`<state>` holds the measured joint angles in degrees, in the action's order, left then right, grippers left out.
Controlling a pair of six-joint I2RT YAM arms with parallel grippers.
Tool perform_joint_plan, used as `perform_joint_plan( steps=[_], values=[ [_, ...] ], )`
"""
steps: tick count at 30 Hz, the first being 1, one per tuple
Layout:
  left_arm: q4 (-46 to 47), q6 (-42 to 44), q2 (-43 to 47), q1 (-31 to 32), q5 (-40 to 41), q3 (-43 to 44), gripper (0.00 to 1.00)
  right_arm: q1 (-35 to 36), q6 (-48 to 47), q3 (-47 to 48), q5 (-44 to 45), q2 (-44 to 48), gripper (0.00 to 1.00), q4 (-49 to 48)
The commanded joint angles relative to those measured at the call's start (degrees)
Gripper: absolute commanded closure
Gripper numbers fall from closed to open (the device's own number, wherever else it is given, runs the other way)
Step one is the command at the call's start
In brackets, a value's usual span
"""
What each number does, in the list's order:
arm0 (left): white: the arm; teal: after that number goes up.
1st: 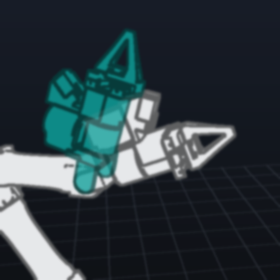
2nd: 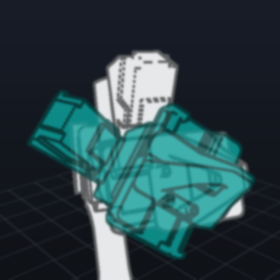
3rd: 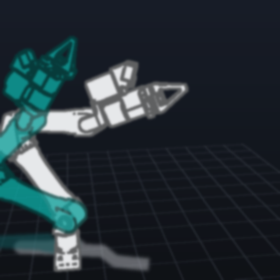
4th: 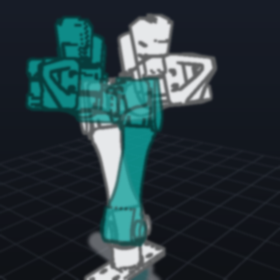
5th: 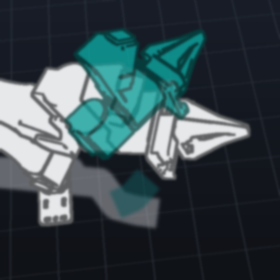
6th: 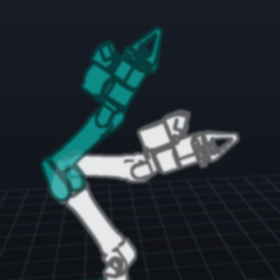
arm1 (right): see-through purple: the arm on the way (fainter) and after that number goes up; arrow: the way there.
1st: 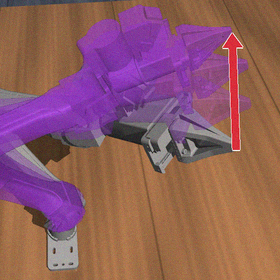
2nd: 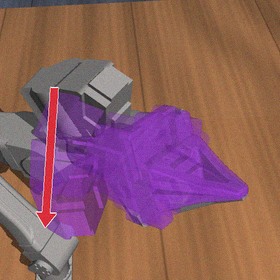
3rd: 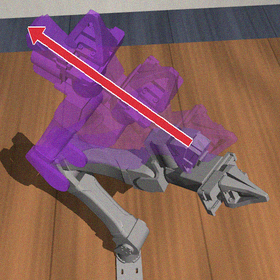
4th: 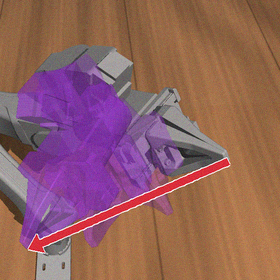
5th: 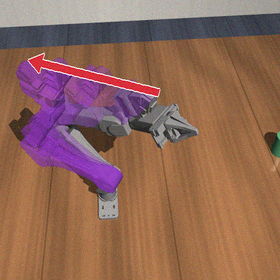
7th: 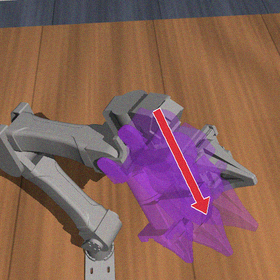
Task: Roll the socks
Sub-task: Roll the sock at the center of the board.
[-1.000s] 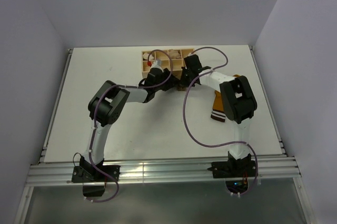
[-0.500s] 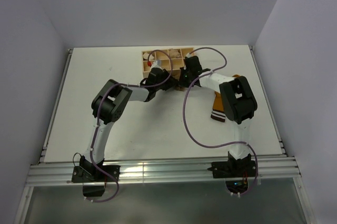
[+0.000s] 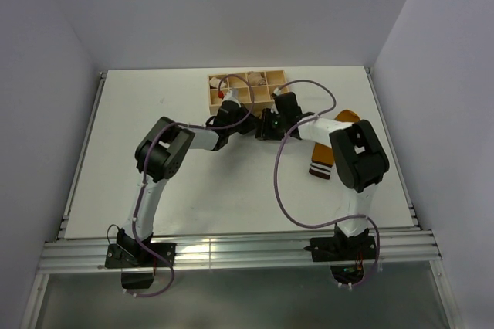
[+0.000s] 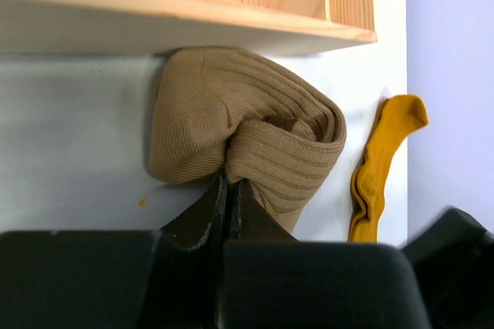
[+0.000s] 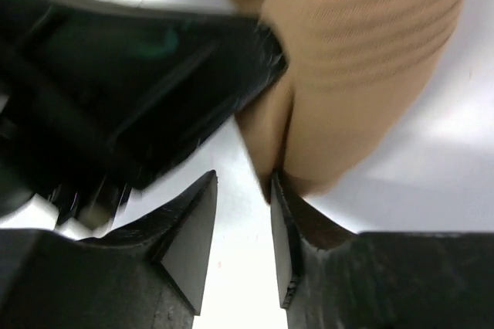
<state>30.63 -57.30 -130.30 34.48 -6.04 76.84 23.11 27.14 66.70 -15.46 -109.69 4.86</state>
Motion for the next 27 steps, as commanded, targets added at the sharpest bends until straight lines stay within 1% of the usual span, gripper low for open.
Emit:
perform_joint_plan(
  steps=[1, 4, 5, 8, 10, 14, 18, 25, 27],
  values=[
    [-2.2, 0.3, -2.8, 0.1, -0.1, -0.3, 1.0, 0.0, 0.4, -4.3, -6.3, 7.2, 0.57, 0.3],
    [-2.7, 0.4, -2.8, 0.0, -0.3, 0.1, 1.0, -1.8, 2.0, -9.4, -8.3, 10.5, 0.56, -4.7],
    [-2.7, 0.5, -2.8, -0.1, -0.5, 0.2, 1.0, -3.0, 2.3, -12.2, -9.0, 12.6, 0.55, -9.6],
    [-2.9, 0.6, -2.9, 0.0, -0.6, 0.4, 1.0, -5.9, 4.0, -16.6, -9.6, 15.3, 0.55, -15.6],
    [-3.0, 0.8, -2.9, 0.0, -0.7, 0.4, 1.0, -7.1, 4.2, -17.6, -10.1, 15.8, 0.54, -16.8],
    [-2.8, 0.8, -2.8, 0.0, -1.0, 0.2, 1.0, -9.5, 5.8, -21.6, -9.4, 17.1, 0.52, -24.2],
    [-2.7, 1.0, -2.7, 0.0, -1.5, 0.3, 1.0, -12.0, 7.8, -21.8, -8.4, 14.9, 0.46, -27.9],
    [-2.9, 1.4, -2.9, -0.1, -2.6, 0.9, 1.0, -12.9, 9.6, -21.2, -8.7, 9.3, 0.43, -36.2],
    [-2.9, 1.2, -3.0, -0.1, -2.7, 0.9, 1.0, -13.0, 10.3, -20.6, -9.5, 8.0, 0.43, -37.2]
  ],
)
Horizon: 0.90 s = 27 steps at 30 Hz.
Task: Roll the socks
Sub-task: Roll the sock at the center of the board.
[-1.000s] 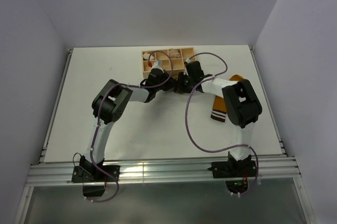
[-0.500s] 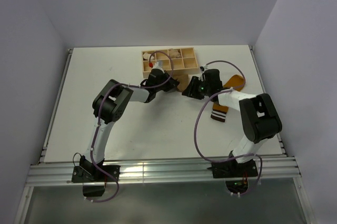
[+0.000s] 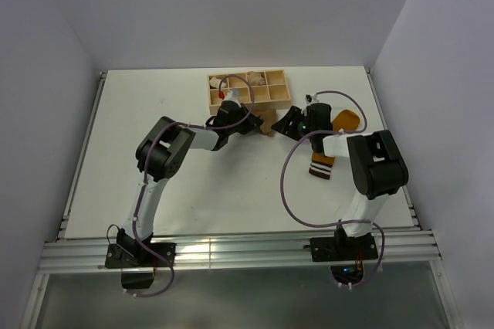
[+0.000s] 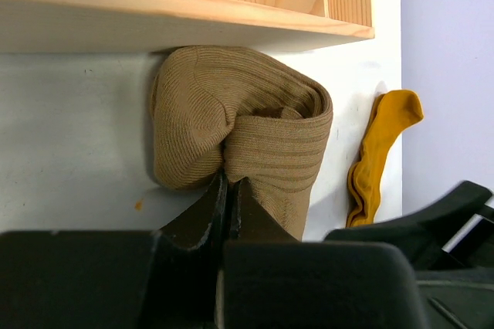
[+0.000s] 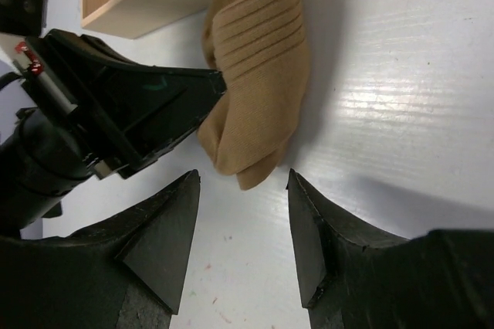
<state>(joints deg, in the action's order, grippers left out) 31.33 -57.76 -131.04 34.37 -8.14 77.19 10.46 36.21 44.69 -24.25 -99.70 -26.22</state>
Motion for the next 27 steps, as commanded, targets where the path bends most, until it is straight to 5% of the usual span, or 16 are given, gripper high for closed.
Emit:
perform_joint_plan(
  steps=[1, 19, 27],
  values=[
    [-3.4, 1.6, -2.3, 0.0, -0.8, 0.6, 1.0, -0.4, 1.4, 1.3, -0.9, -3.0, 0.43, -7.9],
    [-4.1, 1.9, -3.2, 0.0, -2.9, 1.7, 1.0, 0.1, 5.7, 8.1, -4.0, -13.0, 0.45, -12.9],
    [-3.6, 1.9, -3.2, 0.0, -3.0, 1.6, 1.0, 2.0, 3.5, 13.2, -2.6, -15.6, 0.65, -4.2]
  ],
)
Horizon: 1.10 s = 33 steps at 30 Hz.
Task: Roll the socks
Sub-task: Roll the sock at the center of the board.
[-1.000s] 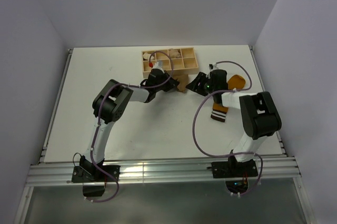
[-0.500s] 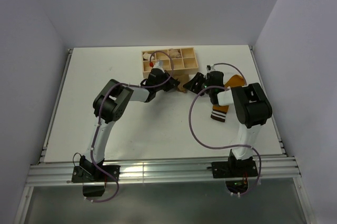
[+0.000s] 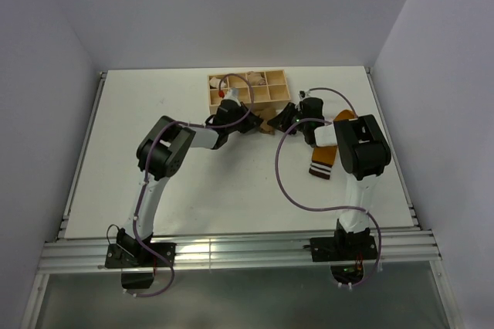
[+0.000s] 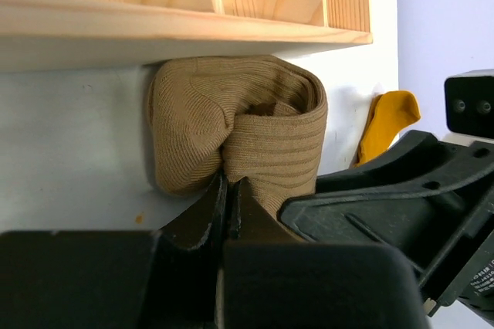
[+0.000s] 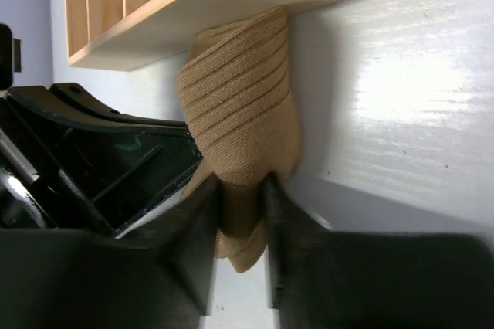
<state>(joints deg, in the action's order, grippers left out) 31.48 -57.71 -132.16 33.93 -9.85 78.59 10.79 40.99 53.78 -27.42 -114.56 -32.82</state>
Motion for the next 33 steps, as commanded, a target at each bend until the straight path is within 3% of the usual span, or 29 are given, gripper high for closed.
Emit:
perform_joint_plan(
  steps=[1, 3, 4, 5, 12, 19, 24, 29, 33],
  values=[
    [-3.8, 1.9, -2.1, 0.4, -1.6, 0.3, 1.0, 2.2, -2.1, 4.7, 0.8, -1.3, 0.74, 3.7],
    [-3.5, 1.8, -2.1, 0.4, -1.8, 0.1, 1.0, 2.7, -3.0, 5.7, 1.8, -1.4, 0.87, 5.8],
    [-3.4, 1.7, -1.9, 0.4, -1.8, -0.4, 0.99, 2.9, -4.1, 6.0, 2.5, -1.3, 0.99, 8.0],
    [-3.1, 1.6, -1.5, 0.4, -1.6, -0.9, 0.98, 3.1, -4.9, 6.3, 3.2, -1.0, 1.0, 9.4],
    [-1.3, 3.0, 4.4, -0.4, 2.4, -6.8, 0.74, 4.0, -13.1, 10.5, 10.1, 0.7, 1.0, 24.3],
    [0.1, 5.0, 11.9, -2.5, 6.1, -13.4, 0.67, 4.6, -21.1, 14.7, 12.2, 1.4, 1.0, 38.4],
    [-0.3, 4.5, 11.6, -4.7, 5.2, -12.2, 0.62, 4.6, -23.9, 15.2, 9.1, 1.4, 1.0, 41.4],
    [0.2, 4.2, 9.4, -4.8, 4.4, -9.2, 0.5, 4.7, -24.4, 15.6, 7.1, 0.9, 1.0, 42.3],
    [-0.1, 4.4, 7.1, -4.8, 4.4, -6.6, 0.47, 4.9, -24.9, 15.6, 6.8, 1.5, 1.0, 42.5]
  ],
)
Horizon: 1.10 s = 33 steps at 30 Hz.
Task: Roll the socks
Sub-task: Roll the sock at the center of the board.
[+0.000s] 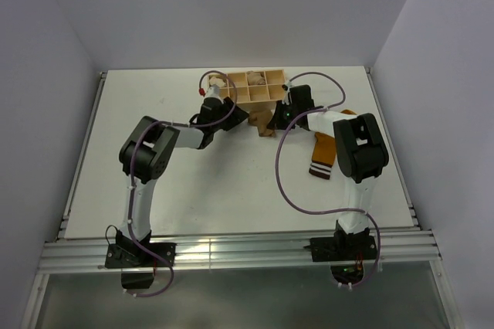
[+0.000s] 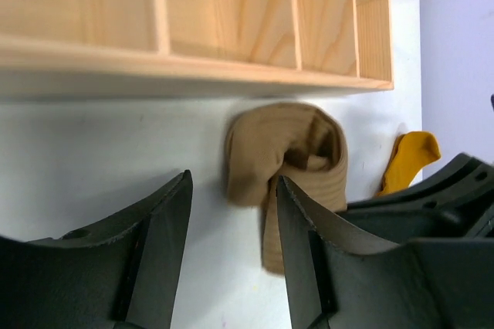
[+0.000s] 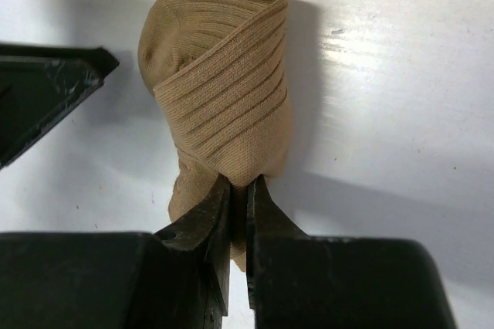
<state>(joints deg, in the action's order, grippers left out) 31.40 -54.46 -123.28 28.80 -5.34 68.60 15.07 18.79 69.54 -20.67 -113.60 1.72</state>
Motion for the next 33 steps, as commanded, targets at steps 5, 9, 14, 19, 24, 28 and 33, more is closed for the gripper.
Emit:
perform_joint_plan(
  steps=[5, 9, 14, 19, 24, 28, 33],
  values=[
    [-1.9, 2.0, -4.3, 0.8, -1.0, 6.4, 0.47, 0.7, -3.1, 0.1, -0.3, 0.6, 1.0, 8.4],
    [-2.6, 2.0, -5.5, 1.3, -0.5, 6.7, 0.48, 0.7, -3.0, -0.2, -0.7, 0.7, 1.0, 8.4],
    [-3.8, 2.1, -7.2, 2.5, -0.7, 8.0, 0.59, 0.9, -2.7, 0.5, -1.0, 0.6, 1.0, 8.8],
    [-3.8, 2.0, -7.1, 4.2, 0.4, 6.9, 0.87, 1.1, -0.7, 1.6, 1.2, 1.0, 1.0, 10.8],
    [-2.7, 1.0, -4.0, 5.4, 2.4, 2.3, 1.0, 1.3, 3.2, 2.7, 5.1, 1.9, 1.0, 13.4],
    [-2.0, 0.2, -2.3, 5.9, 2.7, -0.3, 1.0, 1.6, 4.8, 4.0, 9.8, 2.0, 1.0, 16.1],
    [0.5, -1.6, -0.6, 7.1, 2.8, -3.9, 1.0, 4.3, 5.1, 9.4, 19.9, 0.9, 1.0, 24.3]
  ],
)
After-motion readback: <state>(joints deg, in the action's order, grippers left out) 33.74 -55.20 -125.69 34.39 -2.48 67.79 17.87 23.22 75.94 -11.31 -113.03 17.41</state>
